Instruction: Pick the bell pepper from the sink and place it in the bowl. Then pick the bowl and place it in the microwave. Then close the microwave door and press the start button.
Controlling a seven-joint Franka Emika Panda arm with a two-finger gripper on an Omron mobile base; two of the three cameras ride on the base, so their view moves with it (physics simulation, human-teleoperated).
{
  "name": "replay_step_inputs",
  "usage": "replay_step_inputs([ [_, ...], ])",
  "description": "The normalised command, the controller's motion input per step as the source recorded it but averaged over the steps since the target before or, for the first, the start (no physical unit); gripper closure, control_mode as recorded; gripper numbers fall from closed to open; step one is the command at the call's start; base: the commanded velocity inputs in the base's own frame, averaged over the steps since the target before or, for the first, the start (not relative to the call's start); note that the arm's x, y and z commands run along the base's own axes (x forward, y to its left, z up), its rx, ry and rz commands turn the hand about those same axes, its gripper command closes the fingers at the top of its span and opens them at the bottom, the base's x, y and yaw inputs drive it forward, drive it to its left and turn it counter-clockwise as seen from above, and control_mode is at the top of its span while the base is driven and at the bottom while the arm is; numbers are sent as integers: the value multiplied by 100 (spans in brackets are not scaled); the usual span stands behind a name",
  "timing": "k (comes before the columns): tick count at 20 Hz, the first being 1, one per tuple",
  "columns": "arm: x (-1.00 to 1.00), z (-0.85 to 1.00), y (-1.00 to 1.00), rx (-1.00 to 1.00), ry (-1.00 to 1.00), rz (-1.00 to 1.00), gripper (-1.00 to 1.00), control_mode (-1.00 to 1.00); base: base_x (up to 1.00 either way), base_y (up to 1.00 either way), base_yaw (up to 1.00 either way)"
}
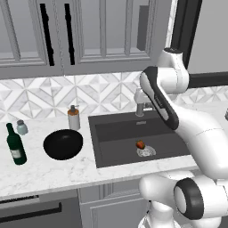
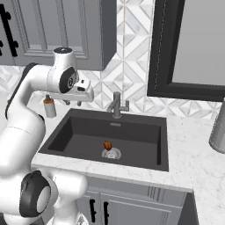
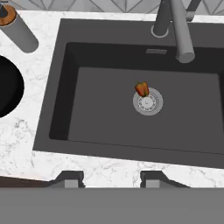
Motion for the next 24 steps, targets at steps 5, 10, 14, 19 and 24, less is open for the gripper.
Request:
replay_step_inputs([
  [5,-27,-19,19,-7,-5,0,-100,-100,0,0,0],
  [10,-1,-93,30,-20,3,0,-100,-100,0,0,0],
  [14,16,-75,-26,2,20,0,-100,-100,0,0,0],
  [19,26,-61,-38,5,23,0,-100,-100,0,0,0],
  [24,12,-52,-5,0,20,-1,-100,-100,0,0,0],
])
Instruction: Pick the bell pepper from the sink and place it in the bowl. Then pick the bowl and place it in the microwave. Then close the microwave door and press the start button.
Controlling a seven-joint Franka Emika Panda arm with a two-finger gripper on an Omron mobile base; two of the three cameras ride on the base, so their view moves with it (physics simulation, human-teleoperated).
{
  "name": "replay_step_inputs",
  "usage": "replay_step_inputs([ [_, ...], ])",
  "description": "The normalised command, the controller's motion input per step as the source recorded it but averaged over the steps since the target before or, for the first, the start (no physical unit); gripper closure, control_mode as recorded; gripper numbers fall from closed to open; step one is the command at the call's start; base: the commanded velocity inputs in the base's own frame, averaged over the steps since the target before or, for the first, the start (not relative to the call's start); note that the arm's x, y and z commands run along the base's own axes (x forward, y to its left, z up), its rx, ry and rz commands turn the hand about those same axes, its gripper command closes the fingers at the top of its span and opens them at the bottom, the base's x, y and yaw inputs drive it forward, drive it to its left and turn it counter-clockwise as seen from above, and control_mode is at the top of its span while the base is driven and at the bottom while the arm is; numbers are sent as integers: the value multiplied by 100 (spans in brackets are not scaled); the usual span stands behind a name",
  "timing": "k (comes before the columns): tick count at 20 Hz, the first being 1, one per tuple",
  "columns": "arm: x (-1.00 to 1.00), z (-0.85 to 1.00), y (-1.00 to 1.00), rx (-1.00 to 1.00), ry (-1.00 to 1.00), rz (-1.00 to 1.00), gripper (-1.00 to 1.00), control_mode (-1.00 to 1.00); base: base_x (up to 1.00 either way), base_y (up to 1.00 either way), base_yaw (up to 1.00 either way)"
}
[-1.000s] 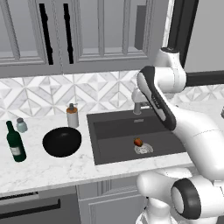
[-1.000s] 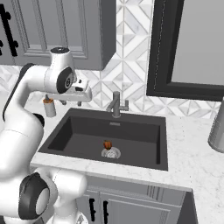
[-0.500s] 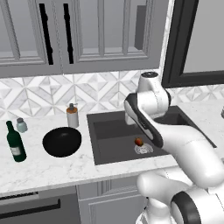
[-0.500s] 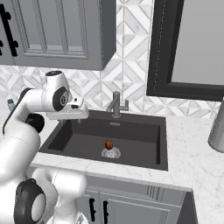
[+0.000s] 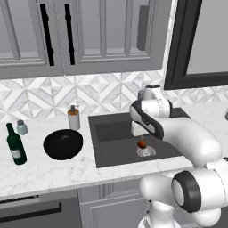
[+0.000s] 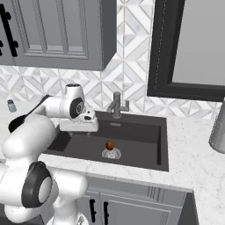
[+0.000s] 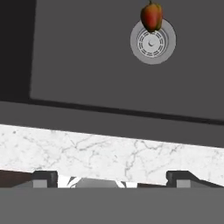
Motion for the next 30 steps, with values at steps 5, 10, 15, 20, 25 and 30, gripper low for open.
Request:
replay_step_inputs([
  [5,0,-48,0,-2,8,0,-100,-100,0,0,0],
  [10,-1,-29,-17,-1,0,0,-100,-100,0,0,0],
  [15,2,-42,-25,-9,0,0,-100,-100,0,0,0],
  [20,32,-46,2,-23,0,-1,-100,-100,0,0,0],
  [25,26,-20,-7,-9,0,0,-100,-100,0,0,0],
  [30,38,-6,-19,0,0,0,-100,-100,0,0,0],
])
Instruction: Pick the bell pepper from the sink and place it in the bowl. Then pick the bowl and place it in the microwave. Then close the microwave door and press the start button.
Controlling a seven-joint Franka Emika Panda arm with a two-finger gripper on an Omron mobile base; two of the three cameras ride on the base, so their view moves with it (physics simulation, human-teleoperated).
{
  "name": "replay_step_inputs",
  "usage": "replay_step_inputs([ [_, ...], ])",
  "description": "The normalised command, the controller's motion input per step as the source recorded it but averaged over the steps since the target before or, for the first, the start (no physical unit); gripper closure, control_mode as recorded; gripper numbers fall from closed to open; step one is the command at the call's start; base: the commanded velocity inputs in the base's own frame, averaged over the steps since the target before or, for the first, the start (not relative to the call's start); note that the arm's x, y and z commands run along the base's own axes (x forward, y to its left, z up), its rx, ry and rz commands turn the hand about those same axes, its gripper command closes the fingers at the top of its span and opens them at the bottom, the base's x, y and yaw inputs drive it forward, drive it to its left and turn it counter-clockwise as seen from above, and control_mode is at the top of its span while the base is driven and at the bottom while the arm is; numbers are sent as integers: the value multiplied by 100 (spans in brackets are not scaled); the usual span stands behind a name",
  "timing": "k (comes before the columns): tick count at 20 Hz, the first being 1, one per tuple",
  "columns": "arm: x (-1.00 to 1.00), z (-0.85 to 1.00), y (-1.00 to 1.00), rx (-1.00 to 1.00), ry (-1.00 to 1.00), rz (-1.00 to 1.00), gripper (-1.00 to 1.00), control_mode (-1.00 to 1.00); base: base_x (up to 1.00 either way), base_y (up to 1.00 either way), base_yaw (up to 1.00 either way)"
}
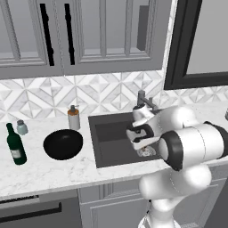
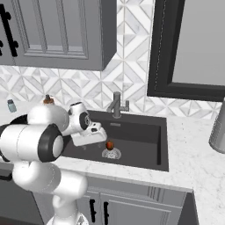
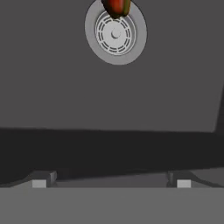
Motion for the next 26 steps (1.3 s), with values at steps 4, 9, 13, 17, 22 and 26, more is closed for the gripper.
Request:
replay_step_inputs([
  [4,47,-18,-7,0,0,0,-100,-100,0,0,0],
  [9,48,-26,0,0,0,0,-100,-100,0,0,0],
  [13,38,-27,-1,0,0,0,-100,-100,0,0,0],
  [17,11,-33,-12,0,0,0,-100,-100,0,0,0],
  [22,8,-21,-15,0,-1,0,-100,-100,0,0,0],
  [26,28,-11,-13,0,0,0,-100,-100,0,0,0],
])
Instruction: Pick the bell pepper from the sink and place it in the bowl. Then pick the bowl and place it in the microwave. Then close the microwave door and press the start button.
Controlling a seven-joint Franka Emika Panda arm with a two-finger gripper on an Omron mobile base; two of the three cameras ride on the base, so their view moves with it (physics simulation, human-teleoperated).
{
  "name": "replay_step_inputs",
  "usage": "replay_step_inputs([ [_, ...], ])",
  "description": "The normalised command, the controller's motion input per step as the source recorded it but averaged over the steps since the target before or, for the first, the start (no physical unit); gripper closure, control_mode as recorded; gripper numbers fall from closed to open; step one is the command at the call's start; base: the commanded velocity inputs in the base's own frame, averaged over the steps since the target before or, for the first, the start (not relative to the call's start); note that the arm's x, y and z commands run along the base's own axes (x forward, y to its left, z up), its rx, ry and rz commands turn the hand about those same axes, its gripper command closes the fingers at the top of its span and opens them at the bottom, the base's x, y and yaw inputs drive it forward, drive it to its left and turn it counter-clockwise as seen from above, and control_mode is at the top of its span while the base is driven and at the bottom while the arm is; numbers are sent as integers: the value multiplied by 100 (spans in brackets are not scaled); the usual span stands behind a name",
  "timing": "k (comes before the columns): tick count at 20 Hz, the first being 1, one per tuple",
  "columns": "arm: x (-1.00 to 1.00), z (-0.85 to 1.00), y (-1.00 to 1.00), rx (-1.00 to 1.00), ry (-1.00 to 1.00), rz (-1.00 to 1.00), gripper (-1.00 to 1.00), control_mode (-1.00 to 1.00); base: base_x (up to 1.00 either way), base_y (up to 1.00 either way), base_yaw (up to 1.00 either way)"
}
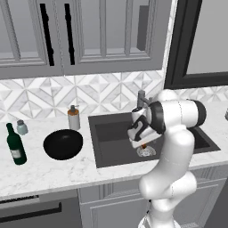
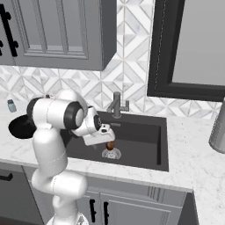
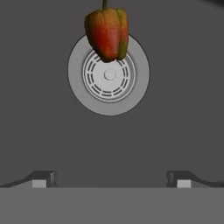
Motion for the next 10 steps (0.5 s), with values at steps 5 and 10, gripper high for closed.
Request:
replay_step_inputs([
  [5,50,-16,-1,0,-1,0,-100,-100,0,0,0],
  [10,38,-26,0,0,0,0,-100,-100,0,0,0],
])
